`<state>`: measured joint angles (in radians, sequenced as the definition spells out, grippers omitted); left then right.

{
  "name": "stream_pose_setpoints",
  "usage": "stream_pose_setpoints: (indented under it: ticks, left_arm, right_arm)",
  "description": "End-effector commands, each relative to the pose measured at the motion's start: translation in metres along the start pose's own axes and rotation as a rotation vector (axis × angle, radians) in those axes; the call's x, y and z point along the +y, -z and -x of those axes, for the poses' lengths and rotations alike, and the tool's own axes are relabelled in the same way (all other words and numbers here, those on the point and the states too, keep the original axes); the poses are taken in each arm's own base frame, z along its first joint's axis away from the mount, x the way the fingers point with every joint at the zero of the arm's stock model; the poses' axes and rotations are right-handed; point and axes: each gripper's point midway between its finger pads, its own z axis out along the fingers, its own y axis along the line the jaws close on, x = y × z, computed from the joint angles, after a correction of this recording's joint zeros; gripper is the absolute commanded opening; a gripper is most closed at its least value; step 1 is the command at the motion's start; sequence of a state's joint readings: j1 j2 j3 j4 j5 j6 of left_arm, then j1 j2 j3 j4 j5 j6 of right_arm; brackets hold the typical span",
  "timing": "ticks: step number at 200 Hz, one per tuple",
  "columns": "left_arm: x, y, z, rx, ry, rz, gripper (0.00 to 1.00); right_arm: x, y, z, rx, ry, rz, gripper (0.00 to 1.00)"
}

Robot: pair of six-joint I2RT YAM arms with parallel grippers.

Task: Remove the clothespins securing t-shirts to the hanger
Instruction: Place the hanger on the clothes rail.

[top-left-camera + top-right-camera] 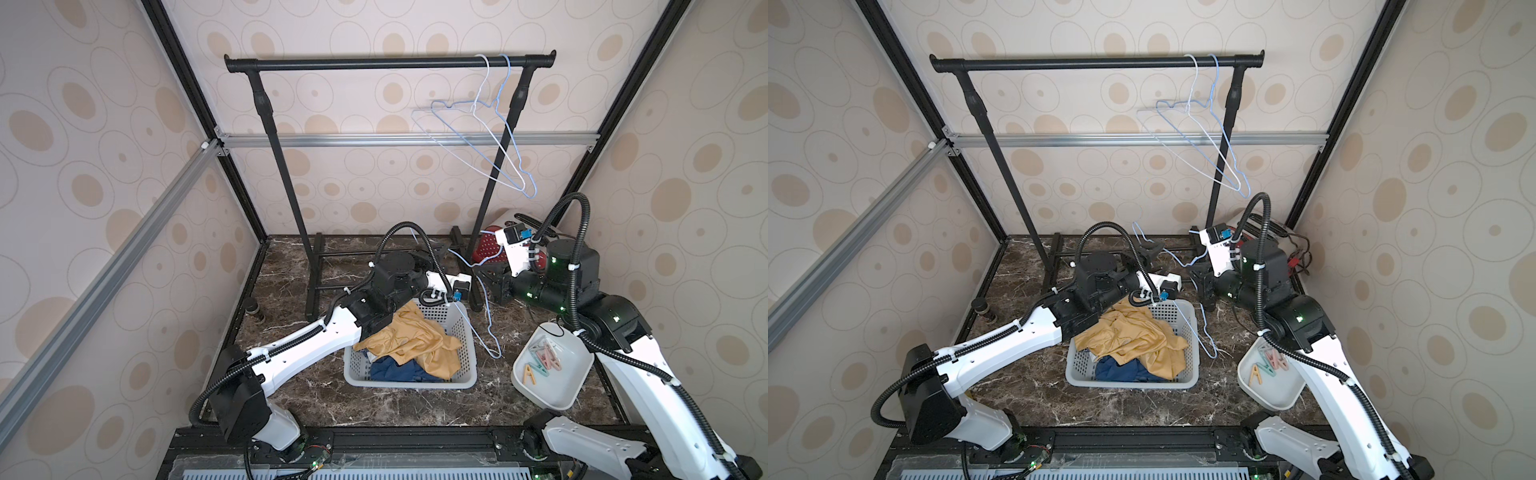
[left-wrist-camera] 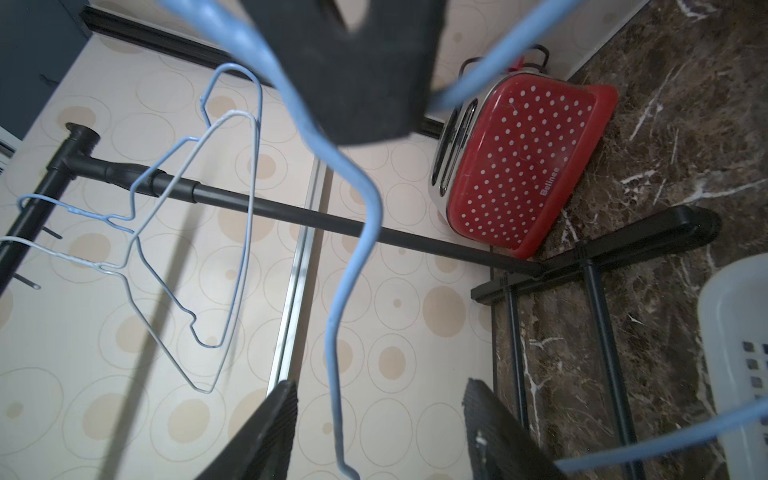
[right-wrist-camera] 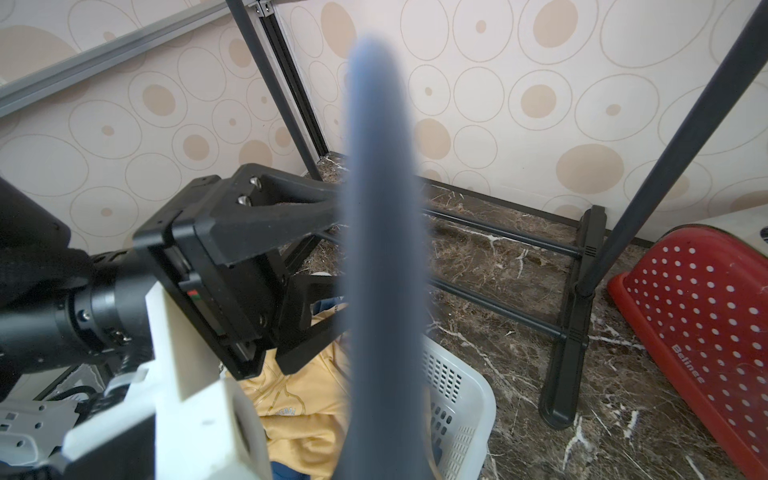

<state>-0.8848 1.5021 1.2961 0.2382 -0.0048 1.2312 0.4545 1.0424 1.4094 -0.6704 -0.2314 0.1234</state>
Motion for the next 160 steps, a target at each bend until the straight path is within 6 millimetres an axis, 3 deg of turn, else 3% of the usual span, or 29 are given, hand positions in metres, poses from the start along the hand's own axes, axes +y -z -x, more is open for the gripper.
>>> stream_pose_setpoints:
  ticks: [1, 17, 46, 96, 121, 160]
  left_arm:
    - [0.046, 0.003, 0.021, -0.059, -0.032, 0.141, 0.62]
    - [0.043, 0.0, 0.023, -0.066, -0.035, 0.134, 0.56]
    - [0.04, -0.002, 0.025, -0.079, -0.033, 0.118, 0.36]
    - [0.033, -0.004, 0.028, -0.097, -0.035, 0.095, 0.17]
    - [0.035, -0.004, 0.028, -0.094, -0.032, 0.092, 0.0]
    - [0.037, -0.002, 0.028, -0.094, -0.02, 0.093, 0.0]
  right_arm:
    - [0.009, 0.011, 0.011, -0.035, 0.006, 0.022, 0.0]
    - [0.01, 0.009, 0.01, -0.029, 0.008, 0.027, 0.0]
    - [0.01, 0.01, 0.01, -0.029, 0.011, 0.023, 0.0]
    - [0.012, 0.011, 0.011, -0.03, 0.019, 0.033, 0.0]
    - [0.011, 0.012, 0.011, -0.03, 0.021, 0.03, 0.0]
    - [0.014, 0.011, 0.008, -0.018, 0.03, 0.047, 0.0]
